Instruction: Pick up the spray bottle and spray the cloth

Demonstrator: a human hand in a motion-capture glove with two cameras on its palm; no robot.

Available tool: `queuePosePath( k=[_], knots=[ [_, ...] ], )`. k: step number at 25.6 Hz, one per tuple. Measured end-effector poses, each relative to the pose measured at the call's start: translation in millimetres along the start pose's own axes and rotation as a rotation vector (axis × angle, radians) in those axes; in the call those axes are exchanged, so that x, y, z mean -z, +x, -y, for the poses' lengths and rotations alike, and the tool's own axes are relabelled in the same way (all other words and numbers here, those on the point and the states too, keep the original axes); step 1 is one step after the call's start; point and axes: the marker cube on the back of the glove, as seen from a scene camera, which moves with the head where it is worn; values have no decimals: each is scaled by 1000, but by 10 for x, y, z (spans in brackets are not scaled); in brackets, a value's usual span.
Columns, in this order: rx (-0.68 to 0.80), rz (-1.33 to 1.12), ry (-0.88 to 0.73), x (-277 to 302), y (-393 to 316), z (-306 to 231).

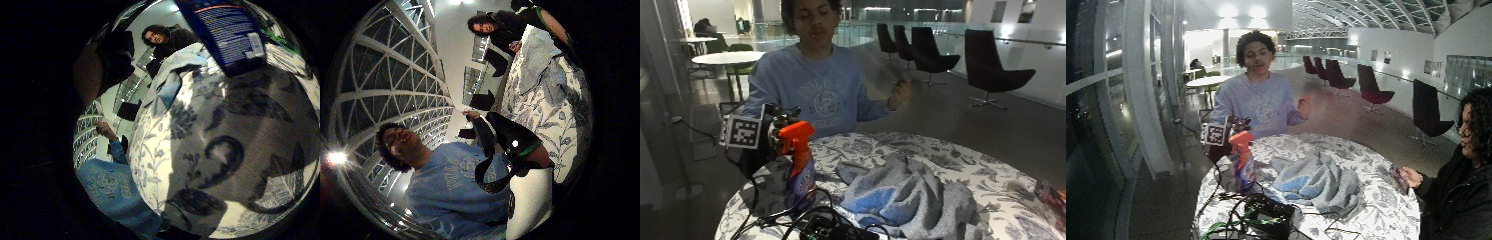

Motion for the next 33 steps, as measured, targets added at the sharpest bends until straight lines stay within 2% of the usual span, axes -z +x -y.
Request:
queuePosePath(
  k=[7,11,17,23,33],
  knots=[
    [-43,36,116,373,248,-25],
    [-108,4,105,349,370,-17],
    [-210,-78,214,255,477,432],
    [-248,-140,335,170,591,907],
    [-289,-237,545,-102,820,1175]
  ],
)
